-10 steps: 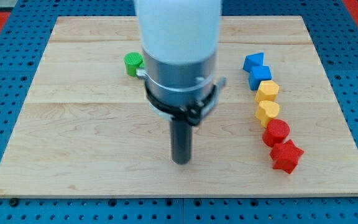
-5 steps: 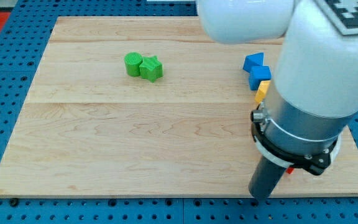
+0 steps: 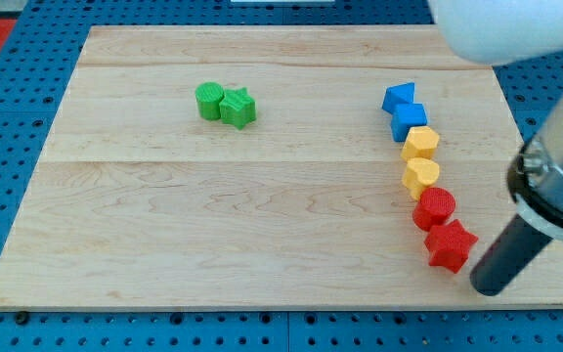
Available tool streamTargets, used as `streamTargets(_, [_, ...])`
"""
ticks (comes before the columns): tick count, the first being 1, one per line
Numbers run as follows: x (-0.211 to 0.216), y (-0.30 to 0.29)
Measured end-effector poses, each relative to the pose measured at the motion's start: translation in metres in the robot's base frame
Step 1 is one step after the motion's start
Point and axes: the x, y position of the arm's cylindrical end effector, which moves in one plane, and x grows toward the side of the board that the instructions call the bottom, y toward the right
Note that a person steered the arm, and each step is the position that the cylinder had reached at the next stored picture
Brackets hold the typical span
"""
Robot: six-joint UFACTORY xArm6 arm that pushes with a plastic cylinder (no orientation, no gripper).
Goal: Push the vertical line of blocks upwards
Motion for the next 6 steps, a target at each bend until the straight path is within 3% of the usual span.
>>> streamTargets(4, [-0.048, -0.038])
streamTargets(5, [-0.065, -0.058])
streamTargets(6, [-0.091, -0.114])
